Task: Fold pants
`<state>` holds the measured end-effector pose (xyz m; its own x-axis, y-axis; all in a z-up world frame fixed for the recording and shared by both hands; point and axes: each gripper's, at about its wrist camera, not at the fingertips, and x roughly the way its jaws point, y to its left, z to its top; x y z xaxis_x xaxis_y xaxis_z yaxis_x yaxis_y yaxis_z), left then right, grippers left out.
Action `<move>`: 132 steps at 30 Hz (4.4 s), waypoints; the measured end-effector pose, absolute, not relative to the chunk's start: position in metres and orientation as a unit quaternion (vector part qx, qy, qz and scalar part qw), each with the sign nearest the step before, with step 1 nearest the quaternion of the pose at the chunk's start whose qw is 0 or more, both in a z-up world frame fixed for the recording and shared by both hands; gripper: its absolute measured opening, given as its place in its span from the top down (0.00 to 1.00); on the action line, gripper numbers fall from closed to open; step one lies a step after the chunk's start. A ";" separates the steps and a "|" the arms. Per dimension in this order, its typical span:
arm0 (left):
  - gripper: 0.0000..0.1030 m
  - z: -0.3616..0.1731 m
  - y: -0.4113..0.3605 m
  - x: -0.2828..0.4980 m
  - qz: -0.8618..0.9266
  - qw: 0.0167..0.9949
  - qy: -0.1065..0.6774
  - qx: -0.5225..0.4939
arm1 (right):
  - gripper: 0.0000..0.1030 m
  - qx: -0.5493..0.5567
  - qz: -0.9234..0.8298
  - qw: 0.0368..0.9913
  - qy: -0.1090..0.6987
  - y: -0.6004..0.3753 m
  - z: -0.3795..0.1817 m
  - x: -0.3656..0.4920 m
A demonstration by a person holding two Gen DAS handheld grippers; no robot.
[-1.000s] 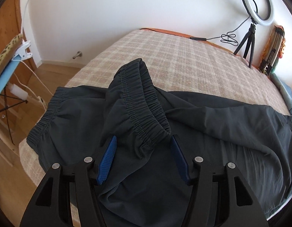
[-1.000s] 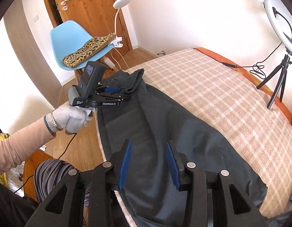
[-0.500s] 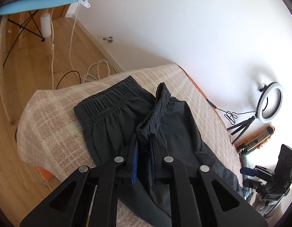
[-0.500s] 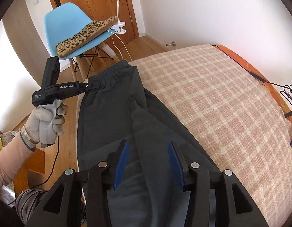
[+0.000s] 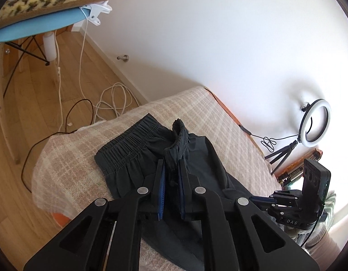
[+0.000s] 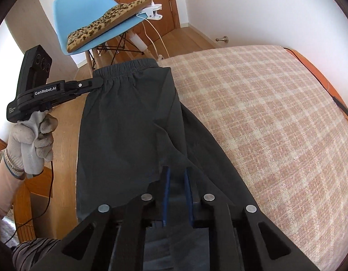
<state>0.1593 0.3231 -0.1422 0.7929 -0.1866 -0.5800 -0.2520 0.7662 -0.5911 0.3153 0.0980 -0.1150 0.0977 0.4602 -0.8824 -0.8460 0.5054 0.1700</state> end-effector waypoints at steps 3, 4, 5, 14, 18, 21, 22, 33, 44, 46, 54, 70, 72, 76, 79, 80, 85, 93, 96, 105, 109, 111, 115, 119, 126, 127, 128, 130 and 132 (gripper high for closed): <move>0.92 -0.138 0.332 0.153 0.036 0.890 0.316 -0.327 | 1.00 -0.197 0.452 0.722 0.485 0.101 -0.112 0.320; 0.92 -0.140 0.335 0.152 0.048 0.891 0.320 -0.318 | 1.00 -0.198 0.444 0.728 0.483 0.103 -0.111 0.323; 0.92 -0.145 0.339 0.152 0.057 0.889 0.326 -0.317 | 1.00 -0.197 0.437 0.734 0.481 0.105 -0.111 0.326; 0.77 -0.178 0.356 0.145 0.082 0.861 0.361 -0.348 | 0.92 -0.176 0.400 0.758 0.485 0.108 -0.116 0.339; 0.73 -0.160 0.354 0.142 0.089 0.866 0.368 -0.327 | 0.63 -0.162 0.392 0.774 0.470 0.085 -0.098 0.327; 0.73 -0.137 0.344 0.142 0.067 0.878 0.363 -0.306 | 0.58 -0.124 0.383 0.790 0.462 0.055 -0.080 0.313; 0.73 -0.128 0.339 0.142 0.059 0.882 0.362 -0.297 | 0.50 -0.114 0.376 0.797 0.458 0.044 -0.075 0.307; 0.68 -0.009 0.265 0.161 -0.055 0.912 0.359 -0.190 | 0.35 -0.034 0.292 0.865 0.408 -0.103 -0.021 0.225; 0.52 0.064 0.107 0.190 -0.209 0.895 0.385 -0.079 | 0.33 0.021 0.125 0.907 0.401 -0.294 -0.014 0.128; 0.52 0.064 0.068 0.194 -0.237 0.887 0.392 -0.060 | 0.33 0.037 0.096 0.908 0.405 -0.322 -0.016 0.113; 0.43 0.039 -0.096 0.206 -0.362 0.827 0.430 -0.031 | 0.16 0.145 -0.063 0.902 0.402 -0.432 -0.032 0.045; 0.38 -0.081 -0.309 0.256 -0.432 0.727 0.530 -0.054 | 0.16 0.288 -0.186 0.850 0.400 -0.557 -0.100 -0.012; 0.38 -0.095 -0.321 0.267 -0.432 0.717 0.543 -0.060 | 0.17 0.298 -0.182 0.848 0.399 -0.561 -0.108 -0.012; 0.37 -0.125 -0.340 0.287 -0.417 0.697 0.578 -0.082 | 0.20 0.296 -0.162 0.853 0.398 -0.561 -0.116 -0.006; 0.37 -0.143 -0.346 0.296 -0.402 0.681 0.604 -0.101 | 0.20 0.297 -0.147 0.856 0.397 -0.559 -0.118 -0.002; 0.37 -0.146 -0.349 0.297 -0.404 0.675 0.608 -0.105 | 0.20 0.297 -0.144 0.857 0.396 -0.560 -0.118 0.000; 0.37 -0.155 -0.363 0.289 -0.412 0.668 0.613 -0.088 | 0.27 0.307 -0.137 0.852 0.401 -0.561 -0.126 0.008; 0.89 -0.140 -0.388 0.267 -0.466 0.679 0.567 -0.040 | 0.51 0.302 -0.140 0.858 0.392 -0.562 -0.128 0.007; 0.94 -0.121 -0.387 0.252 -0.486 0.689 0.537 -0.014 | 0.51 0.309 -0.146 0.856 0.387 -0.567 -0.129 0.002; 0.97 -0.077 -0.391 0.177 -0.555 0.686 0.463 0.089 | 0.49 0.344 -0.152 0.847 0.375 -0.582 -0.131 -0.009; 0.97 -0.085 -0.394 0.164 -0.548 0.694 0.452 0.116 | 0.40 0.375 -0.130 0.851 0.343 -0.585 -0.123 -0.013; 0.97 -0.091 -0.394 0.167 -0.542 0.695 0.460 0.107 | 0.37 0.393 -0.113 0.853 0.325 -0.585 -0.117 -0.013; 0.97 -0.099 -0.393 0.160 -0.538 0.698 0.458 0.115 | 0.36 0.403 -0.070 0.858 0.312 -0.583 -0.098 0.012; 0.97 -0.105 -0.391 0.153 -0.539 0.697 0.458 0.117 | 0.24 0.359 -0.035 0.871 0.333 -0.574 -0.076 0.066; 0.94 -0.103 -0.373 0.155 -0.536 0.691 0.473 0.103 | 0.53 0.361 -0.035 0.828 0.427 -0.577 -0.103 0.161; 0.87 -0.097 -0.364 0.156 -0.532 0.697 0.468 0.108 | 0.74 0.359 -0.033 0.824 0.437 -0.574 -0.109 0.168; 0.76 -0.090 -0.353 0.158 -0.523 0.706 0.464 0.112 | 0.75 0.363 -0.030 0.819 0.444 -0.573 -0.113 0.173; 0.55 -0.076 -0.322 0.167 -0.509 0.721 0.459 0.100 | 0.83 0.371 -0.027 0.820 0.436 -0.572 -0.113 0.173; 0.48 -0.066 -0.285 0.178 -0.487 0.739 0.457 0.089 | 0.86 0.377 -0.022 0.825 0.421 -0.571 -0.104 0.167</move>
<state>0.1776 -0.2852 -0.0656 0.1073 -0.6387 -0.7620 0.8011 0.5094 -0.3142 0.1675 -0.5714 -0.1039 0.6439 0.2815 -0.7114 0.3536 0.7151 0.6030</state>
